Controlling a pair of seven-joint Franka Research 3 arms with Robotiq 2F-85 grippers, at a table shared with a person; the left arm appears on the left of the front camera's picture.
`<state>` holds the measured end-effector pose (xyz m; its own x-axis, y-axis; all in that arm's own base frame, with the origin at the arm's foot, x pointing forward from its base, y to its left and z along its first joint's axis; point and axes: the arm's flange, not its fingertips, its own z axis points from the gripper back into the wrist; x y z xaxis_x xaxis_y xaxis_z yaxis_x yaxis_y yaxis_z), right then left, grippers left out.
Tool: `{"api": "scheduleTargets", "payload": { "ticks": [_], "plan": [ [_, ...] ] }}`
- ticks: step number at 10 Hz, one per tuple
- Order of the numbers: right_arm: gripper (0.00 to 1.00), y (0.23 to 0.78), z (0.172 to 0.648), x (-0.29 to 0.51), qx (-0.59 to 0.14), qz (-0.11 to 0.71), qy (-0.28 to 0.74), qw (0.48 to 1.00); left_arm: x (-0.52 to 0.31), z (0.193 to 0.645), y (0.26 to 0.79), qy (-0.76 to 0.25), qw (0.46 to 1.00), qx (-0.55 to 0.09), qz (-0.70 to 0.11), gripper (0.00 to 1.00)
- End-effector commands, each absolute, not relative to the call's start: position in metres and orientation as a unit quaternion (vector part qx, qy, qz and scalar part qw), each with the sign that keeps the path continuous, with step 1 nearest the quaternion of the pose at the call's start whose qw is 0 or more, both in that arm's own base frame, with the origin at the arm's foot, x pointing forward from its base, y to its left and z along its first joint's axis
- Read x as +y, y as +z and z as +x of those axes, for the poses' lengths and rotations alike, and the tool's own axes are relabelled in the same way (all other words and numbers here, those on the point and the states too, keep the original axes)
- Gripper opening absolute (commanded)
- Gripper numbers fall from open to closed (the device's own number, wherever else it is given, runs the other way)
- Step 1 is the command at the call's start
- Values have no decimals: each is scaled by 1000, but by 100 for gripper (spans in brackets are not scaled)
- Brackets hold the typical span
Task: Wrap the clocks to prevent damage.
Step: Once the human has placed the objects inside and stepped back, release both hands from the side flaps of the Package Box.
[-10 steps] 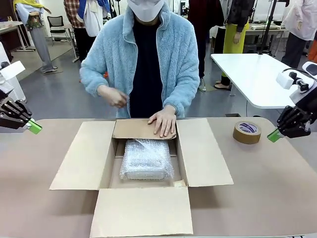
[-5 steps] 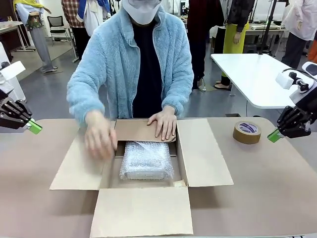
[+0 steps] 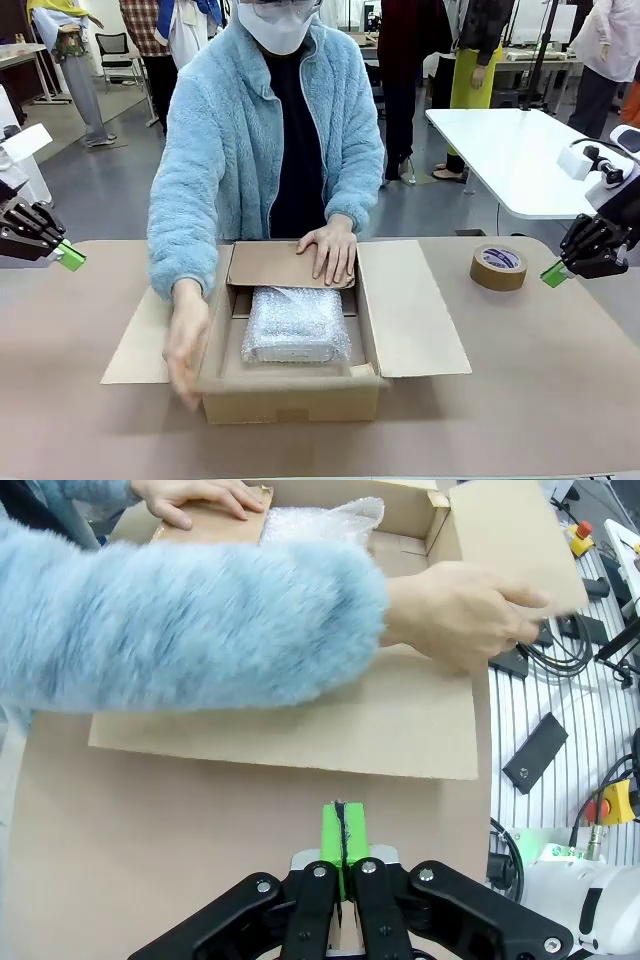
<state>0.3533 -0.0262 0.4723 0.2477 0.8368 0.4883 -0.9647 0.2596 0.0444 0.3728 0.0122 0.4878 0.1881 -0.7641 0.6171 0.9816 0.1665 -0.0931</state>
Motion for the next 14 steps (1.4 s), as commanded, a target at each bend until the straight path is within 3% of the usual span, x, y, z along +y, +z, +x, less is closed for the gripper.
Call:
{"api": "scheduleTargets", "payload": {
  "ticks": [1, 14],
  "plan": [
    [1, 472, 354, -25, -192, 170, 585, 770, 12, 373, 488, -598, 729, -223, -247, 0],
    [1, 472, 354, -25, -192, 170, 585, 770, 12, 373, 488, -598, 729, -223, -247, 0]
  ]
}}
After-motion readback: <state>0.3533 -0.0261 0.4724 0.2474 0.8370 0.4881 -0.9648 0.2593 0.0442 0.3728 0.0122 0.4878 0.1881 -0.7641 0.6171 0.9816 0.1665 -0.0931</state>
